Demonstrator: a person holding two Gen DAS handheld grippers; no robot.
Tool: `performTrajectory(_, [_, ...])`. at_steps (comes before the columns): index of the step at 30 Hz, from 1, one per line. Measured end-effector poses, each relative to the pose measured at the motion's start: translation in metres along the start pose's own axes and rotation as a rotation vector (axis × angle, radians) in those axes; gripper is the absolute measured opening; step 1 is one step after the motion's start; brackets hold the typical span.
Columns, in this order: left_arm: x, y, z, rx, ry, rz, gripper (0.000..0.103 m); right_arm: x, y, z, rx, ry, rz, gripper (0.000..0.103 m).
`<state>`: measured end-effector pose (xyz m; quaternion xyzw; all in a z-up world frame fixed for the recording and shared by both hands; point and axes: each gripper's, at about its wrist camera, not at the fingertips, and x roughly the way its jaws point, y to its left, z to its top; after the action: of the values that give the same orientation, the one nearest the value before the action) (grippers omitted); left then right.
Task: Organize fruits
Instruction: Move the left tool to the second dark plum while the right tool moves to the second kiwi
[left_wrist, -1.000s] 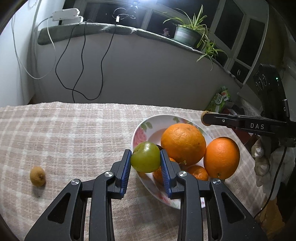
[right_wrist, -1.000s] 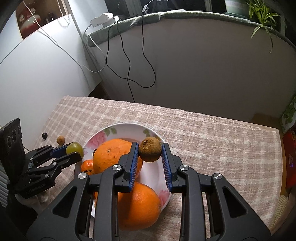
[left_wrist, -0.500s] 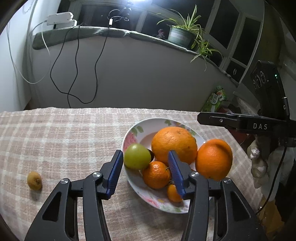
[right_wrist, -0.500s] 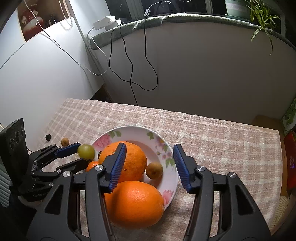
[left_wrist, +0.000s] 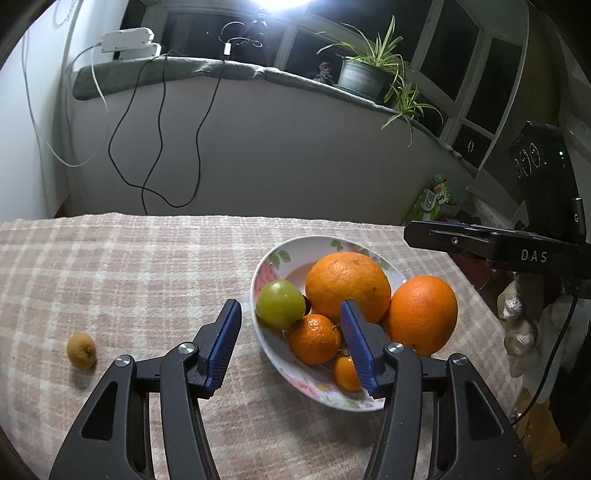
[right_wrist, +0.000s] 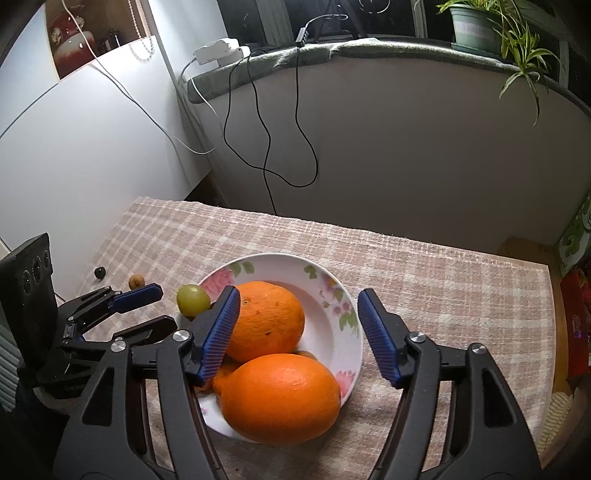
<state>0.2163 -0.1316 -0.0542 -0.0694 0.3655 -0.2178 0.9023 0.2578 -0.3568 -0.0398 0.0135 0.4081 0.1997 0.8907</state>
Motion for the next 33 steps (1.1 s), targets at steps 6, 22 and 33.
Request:
performTrajectory(6, [-0.012,0.002,-0.004,-0.006,-0.013,0.005,0.055,-0.008,0.012,0.000,-0.021,-0.011,-0.003,0.076])
performTrajectory(22, [-0.052,0.033,-0.027,-0.044,-0.032,0.067,0.055,-0.021,0.049,-0.008,-0.085,-0.035,0.029,0.087])
performTrajectory(33, [-0.089,0.082,-0.050,-0.083,-0.043,0.191,0.055,-0.018,0.091,-0.013,-0.136,-0.054,0.102,0.087])
